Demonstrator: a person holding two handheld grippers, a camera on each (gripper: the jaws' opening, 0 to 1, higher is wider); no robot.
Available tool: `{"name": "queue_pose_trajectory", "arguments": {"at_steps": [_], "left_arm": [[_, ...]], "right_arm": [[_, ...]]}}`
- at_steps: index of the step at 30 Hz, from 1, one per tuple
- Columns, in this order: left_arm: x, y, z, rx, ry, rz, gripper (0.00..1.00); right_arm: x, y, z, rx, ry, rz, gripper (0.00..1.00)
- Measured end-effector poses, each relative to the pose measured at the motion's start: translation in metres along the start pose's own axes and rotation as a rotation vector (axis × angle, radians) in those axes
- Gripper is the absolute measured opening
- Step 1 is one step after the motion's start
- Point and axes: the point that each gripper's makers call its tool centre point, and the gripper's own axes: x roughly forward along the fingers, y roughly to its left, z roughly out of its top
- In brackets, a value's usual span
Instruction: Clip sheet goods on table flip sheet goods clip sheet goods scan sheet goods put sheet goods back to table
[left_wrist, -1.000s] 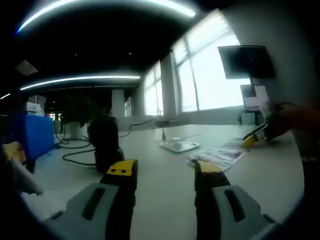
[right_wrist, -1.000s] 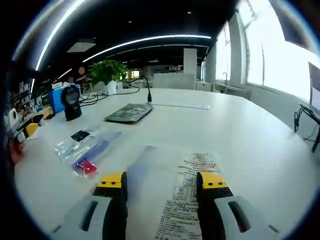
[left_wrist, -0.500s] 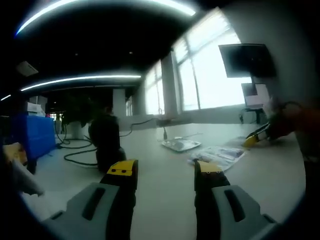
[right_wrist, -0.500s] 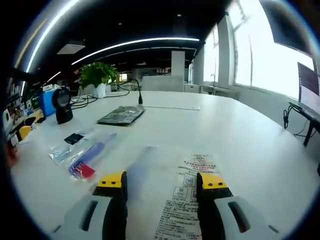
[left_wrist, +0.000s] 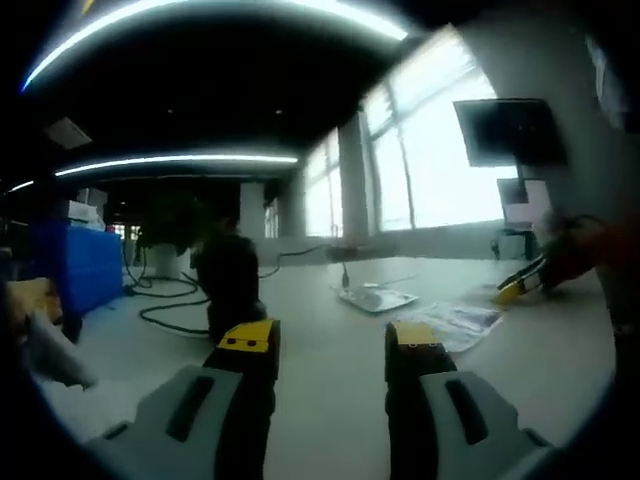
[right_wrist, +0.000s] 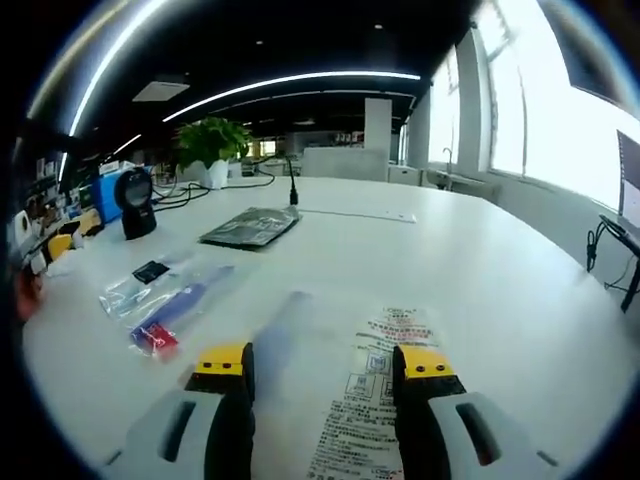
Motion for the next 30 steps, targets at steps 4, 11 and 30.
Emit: {"name": "queue_pose_trajectory", "arguments": {"at_steps": [4,11,30], "left_arm": [[0.004,-0.005,-0.011,0.027,0.060,-0.009,0.37],[-0.001,-0.014,-0.007,0.063,0.037,-0.040,0.38],[-0.005,-0.010,-0.004,0.033,0.019,-0.034,0.39]], "right_arm": [[0.003,-0.001,0.001,0.008,0.007,0.008,0.51],[0.000,-0.001,0.000,-0.012,-0.041,0.013,0.51],[-0.010,-0.001,0.027,0.057,-0.207,-0.012,0.61]]}}
